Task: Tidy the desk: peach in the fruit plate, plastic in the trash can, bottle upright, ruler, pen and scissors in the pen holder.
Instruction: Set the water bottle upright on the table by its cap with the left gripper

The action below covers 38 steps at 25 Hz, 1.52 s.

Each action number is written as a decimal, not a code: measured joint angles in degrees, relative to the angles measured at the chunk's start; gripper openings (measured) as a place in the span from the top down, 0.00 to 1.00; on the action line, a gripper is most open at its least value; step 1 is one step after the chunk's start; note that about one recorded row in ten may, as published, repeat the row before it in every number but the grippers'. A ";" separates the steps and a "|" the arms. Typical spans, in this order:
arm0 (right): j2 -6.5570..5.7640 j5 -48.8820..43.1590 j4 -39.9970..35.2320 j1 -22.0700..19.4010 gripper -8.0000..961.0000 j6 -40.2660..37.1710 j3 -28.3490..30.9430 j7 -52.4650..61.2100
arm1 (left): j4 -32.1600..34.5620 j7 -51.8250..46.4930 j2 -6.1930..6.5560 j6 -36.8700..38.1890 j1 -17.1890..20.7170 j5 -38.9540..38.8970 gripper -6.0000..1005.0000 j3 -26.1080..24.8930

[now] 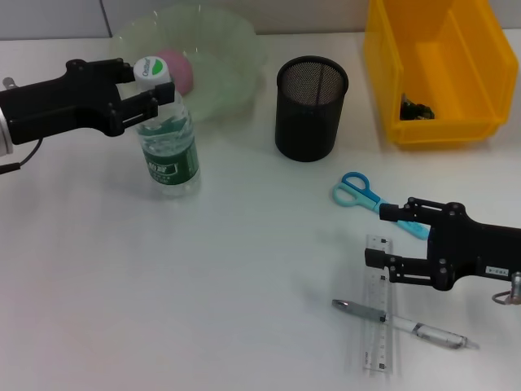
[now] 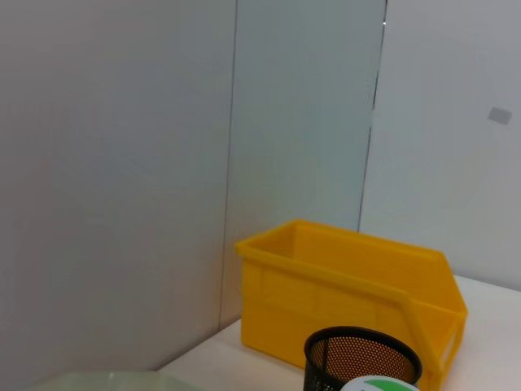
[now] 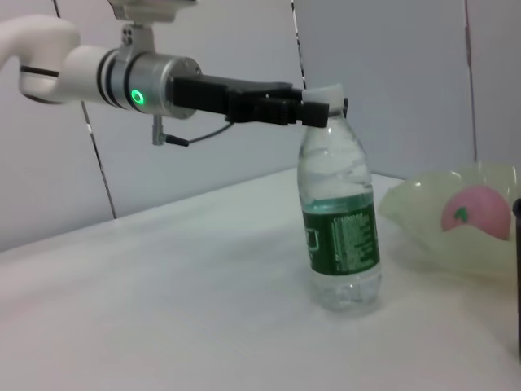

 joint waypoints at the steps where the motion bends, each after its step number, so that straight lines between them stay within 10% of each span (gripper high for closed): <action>1: 0.00 0.00 0.00 0.00 0.21 0.00 0.00 0.00 | -0.01 0.03 -0.02 -0.04 0.00 -0.01 0.52 -0.13; 38: 0.00 -0.45 -0.01 0.51 0.21 1.54 -0.19 0.00 | -0.10 -0.64 0.63 -4.41 0.76 -0.04 0.51 -2.47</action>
